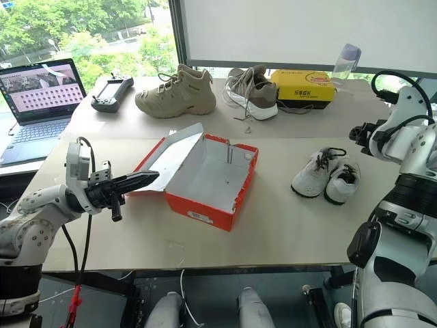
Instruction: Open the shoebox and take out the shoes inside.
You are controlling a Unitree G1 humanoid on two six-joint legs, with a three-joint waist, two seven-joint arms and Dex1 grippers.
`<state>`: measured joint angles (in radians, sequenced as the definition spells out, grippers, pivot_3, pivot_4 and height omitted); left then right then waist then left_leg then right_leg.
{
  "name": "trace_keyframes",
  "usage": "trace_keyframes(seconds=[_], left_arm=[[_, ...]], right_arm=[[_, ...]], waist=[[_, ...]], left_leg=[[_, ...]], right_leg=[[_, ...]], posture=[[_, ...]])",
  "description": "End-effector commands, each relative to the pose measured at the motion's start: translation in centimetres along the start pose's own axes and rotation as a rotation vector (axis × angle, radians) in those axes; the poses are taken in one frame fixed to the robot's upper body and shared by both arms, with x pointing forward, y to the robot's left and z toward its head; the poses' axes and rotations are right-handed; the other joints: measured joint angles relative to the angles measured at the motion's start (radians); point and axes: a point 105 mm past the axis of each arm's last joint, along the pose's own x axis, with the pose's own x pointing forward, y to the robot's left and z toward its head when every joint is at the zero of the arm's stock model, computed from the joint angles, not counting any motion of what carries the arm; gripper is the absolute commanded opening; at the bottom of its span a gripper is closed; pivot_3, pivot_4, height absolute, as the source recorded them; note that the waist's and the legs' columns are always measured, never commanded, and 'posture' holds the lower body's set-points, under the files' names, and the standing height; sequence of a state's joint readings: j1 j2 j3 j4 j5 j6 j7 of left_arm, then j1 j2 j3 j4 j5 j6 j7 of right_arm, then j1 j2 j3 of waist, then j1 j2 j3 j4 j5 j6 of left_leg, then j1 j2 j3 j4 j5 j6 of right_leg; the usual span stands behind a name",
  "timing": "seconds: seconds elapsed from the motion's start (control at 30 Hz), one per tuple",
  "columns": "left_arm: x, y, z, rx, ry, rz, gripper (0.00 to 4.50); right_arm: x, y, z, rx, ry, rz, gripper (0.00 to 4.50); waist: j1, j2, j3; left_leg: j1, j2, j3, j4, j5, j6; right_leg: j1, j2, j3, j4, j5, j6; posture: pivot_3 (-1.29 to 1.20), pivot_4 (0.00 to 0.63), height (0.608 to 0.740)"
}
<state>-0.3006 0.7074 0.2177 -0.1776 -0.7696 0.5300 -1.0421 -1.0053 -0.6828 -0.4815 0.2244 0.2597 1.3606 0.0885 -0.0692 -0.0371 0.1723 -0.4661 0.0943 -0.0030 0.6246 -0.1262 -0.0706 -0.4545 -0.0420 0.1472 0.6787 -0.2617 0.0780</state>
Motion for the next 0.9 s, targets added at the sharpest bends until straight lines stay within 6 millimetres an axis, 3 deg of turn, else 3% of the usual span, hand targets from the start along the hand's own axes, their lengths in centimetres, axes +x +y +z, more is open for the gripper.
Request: trace_keyframes(seconds=[0.03, 0.1, 0.17, 0.33, 0.47, 0.6, 0.73, 0.83, 0.9], left_arm=[[-0.2, 0.6, 1.1, 0.041, -0.044, 0.038, 0.0], [-0.3, 1.1, 1.4, 0.039, -0.068, 0.085, 0.0], [-0.7, 1.9, 1.3, 0.042, -0.089, 0.164, 0.0], [-2.1, 3.3, 1.4, 0.036, -0.139, 0.356, 0.0], [-5.0, 6.9, 1.7, 0.012, -0.204, 0.707, 0.0], [-8.6, 9.5, -0.1, 0.061, -0.122, 1.036, 0.0], [-11.5, 10.7, -1.4, 0.075, -0.118, 1.272, 0.0], [-13.0, 10.4, -3.1, 0.072, -0.114, 1.419, 0.0], [-13.4, 10.2, -4.2, 0.03, -0.126, 1.462, 0.0]], right_arm=[[-2.0, 3.3, 2.4, -0.082, -0.17, 0.201, 2.87], [-3.0, 6.0, 2.1, -0.138, -0.221, 0.355, 2.87], [-4.6, 9.6, -0.2, -0.256, -0.245, 0.541, 2.87], [-6.5, 13.0, -5.4, -0.441, -0.234, 0.719, 2.87], [-3.7, 11.0, -6.3, -0.516, -0.283, 0.437, 2.87], [-2.9, 10.5, -7.8, -0.6, -0.355, 0.296, 2.87], [-1.2, 8.7, -10.1, -0.596, -0.307, 0.173, 2.87], [0.3, 7.1, -13.5, -0.591, -0.231, 0.11, 2.87], [0.4, 7.0, -14.1, -0.56, -0.238, 0.106, 2.87]], waist=[[-0.001, 0.0, 0.0], [-0.006, 0.0, 0.0], [-0.007, 0.0, 0.0], [0.0, 0.0, 0.0], [0.008, 0.0, 0.0], [0.011, -0.001, -0.001], [0.011, -0.001, -0.001], [0.017, -0.003, -0.002], [0.024, -0.003, -0.002]], left_leg=[[0.0, 0.0, 0.0, 0.0, 0.0, 0.0], [0.0, 0.0, 0.0, 0.0, 0.0, 0.0], [0.001, 0.0, 0.0, -0.001, 0.0, 0.0], [0.0, 0.0, 0.0, 0.0, 0.0, 0.0], [0.0, 0.0, 0.0, 0.003, 0.0, 0.0], [0.0, 0.0, 0.0, 0.004, 0.0, 0.0], [0.001, 0.0, 0.0, 0.001, 0.0, 0.0], [0.003, 0.0, 0.0, 0.002, 0.0, 0.0], [0.004, 0.0, 0.0, 0.002, 0.0, 0.0]], right_leg=[[0.0, 0.0, 0.0, 0.0, 0.0, 0.0], [0.0, 0.0, 0.0, 0.0, 0.0, 0.0], [0.0, 0.0, 0.0, 0.001, 0.0, 0.0], [0.0, 0.0, 0.0, 0.002, 0.0, 0.001], [0.001, 0.0, 0.0, 0.002, 0.0, 0.001], [0.002, 0.0, 0.0, 0.001, 0.001, 0.001], [0.001, 0.0, 0.0, 0.001, 0.001, 0.001], [0.004, 0.0, -0.001, 0.001, 0.001, 0.001], [0.006, 0.0, -0.001, 0.0, 0.001, 0.001]], posture=[[0.0, 0.15, 0.685], [0.0, 0.15, 0.685], [0.0, 0.15, 0.685], [0.0, 0.15, 0.685], [0.0, 0.15, 0.685], [0.0, 0.15, 0.685], [0.0, 0.15, 0.685], [0.0, 0.15, 0.685], [0.0, 0.15, 0.685]])
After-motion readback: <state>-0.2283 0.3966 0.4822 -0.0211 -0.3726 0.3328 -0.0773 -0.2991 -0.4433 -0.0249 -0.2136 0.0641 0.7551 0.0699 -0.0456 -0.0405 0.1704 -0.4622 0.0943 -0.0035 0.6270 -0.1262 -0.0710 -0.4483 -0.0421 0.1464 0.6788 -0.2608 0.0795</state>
